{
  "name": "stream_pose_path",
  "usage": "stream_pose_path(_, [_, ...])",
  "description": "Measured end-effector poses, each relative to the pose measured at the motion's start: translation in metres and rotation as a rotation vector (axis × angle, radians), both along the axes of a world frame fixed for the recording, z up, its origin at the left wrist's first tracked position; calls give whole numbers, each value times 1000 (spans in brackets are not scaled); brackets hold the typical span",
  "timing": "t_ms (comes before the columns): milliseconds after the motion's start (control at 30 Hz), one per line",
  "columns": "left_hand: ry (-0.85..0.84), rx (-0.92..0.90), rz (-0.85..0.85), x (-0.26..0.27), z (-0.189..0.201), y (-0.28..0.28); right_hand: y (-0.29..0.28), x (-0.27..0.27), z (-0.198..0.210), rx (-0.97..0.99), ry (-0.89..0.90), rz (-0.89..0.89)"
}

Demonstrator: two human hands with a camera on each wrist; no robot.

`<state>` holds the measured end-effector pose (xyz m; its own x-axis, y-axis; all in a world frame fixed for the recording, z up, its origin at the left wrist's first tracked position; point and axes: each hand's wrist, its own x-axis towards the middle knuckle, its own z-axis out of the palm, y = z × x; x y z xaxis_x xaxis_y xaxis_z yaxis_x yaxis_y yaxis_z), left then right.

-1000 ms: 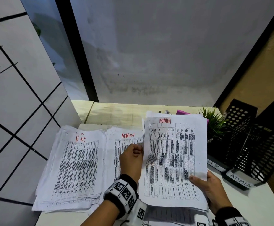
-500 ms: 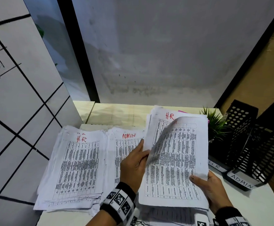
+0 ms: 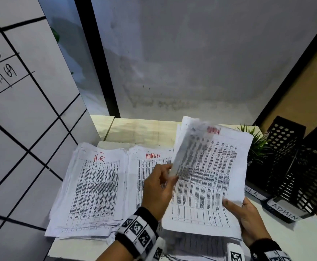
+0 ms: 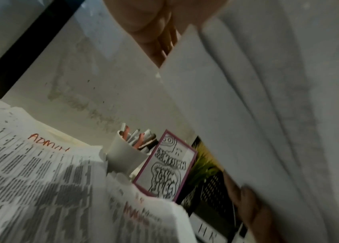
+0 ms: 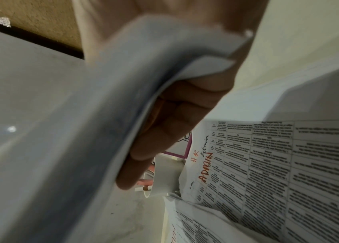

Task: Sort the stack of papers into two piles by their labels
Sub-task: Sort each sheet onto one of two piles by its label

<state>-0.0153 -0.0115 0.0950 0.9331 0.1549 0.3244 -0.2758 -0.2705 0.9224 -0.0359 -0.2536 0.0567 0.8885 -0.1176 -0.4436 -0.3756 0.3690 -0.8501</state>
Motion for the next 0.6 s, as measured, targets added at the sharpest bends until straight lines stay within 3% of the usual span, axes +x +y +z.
stream_pose_path(267, [143,-91,228,22,9,86,-23,-5,-7,-60,7,-156])
stream_pose_path(433, [386,-56,302,32,-37,129,-33,-9,-6,-101,5,-183])
stream_pose_path(600, [611,9,211,37,-76,114,-27,-9,-5,-87,30,-173])
